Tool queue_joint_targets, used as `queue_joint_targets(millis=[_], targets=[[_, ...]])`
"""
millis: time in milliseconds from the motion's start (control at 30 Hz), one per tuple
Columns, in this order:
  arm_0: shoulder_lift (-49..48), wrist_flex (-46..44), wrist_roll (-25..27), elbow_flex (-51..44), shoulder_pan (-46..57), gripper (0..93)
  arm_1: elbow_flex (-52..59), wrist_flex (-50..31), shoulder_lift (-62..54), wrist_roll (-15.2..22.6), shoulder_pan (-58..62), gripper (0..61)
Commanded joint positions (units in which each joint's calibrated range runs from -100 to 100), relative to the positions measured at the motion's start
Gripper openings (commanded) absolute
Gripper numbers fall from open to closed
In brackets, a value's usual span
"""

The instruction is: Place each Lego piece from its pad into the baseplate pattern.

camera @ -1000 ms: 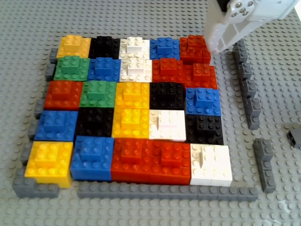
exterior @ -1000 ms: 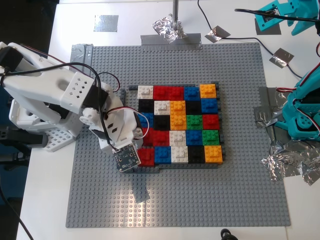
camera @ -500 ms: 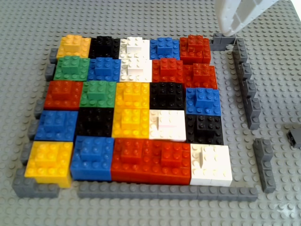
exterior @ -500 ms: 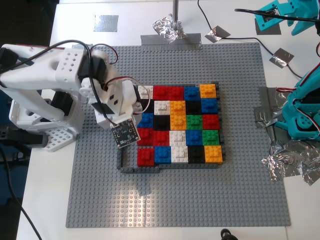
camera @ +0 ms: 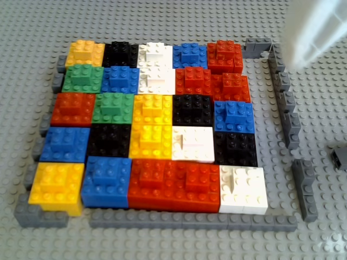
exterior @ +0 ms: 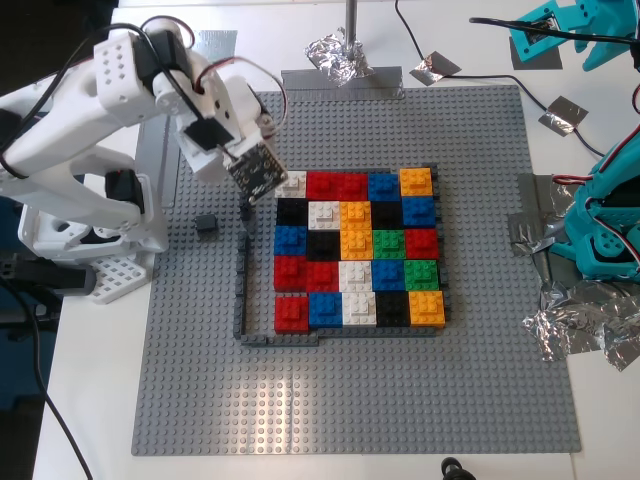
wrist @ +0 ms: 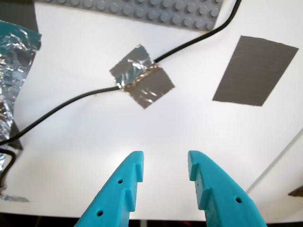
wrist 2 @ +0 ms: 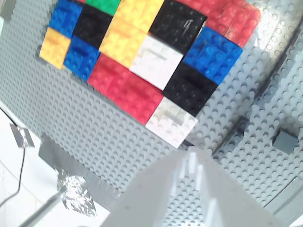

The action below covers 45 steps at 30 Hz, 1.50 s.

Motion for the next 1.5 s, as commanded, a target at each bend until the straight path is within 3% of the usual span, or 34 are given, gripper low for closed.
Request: queue_joint_targets(millis=[0,200,567,800,967,1267,1467], targets=[[-2.3,0.0,0.2,-0.8,0.3,11.2,-5.8,0.9,-1.5,0.7,-10.7,0.2],[-2.3,0.0,0.2,-0.8,0.3,11.2,-11.4,4.4,3.3,-3.5,-26.2,0.2],[-2.5,0.0,0.2,-0.8,0.3,11.2,-12.5,4.0,6.3,-6.6,-54.8,0.2],[-2.5,0.0,0.2,-0.8,0.3,11.2,-14.4,2.0,9.5,-8.1,-58.5,0.2],[-2.5,0.0,0.2,-0.8,0.3,11.2,-19.5,3.4,15.3,-6.9,-60.6,0.2],[-2.5,0.0,0.2,-0.8,0.3,11.2,-17.7,-5.3,17.1,-5.9,-62.6,0.2],[-2.5,0.0,0.2,-0.8,0.3,11.2,-32.2,1.9,29.6,-6.7,-63.4,0.2]])
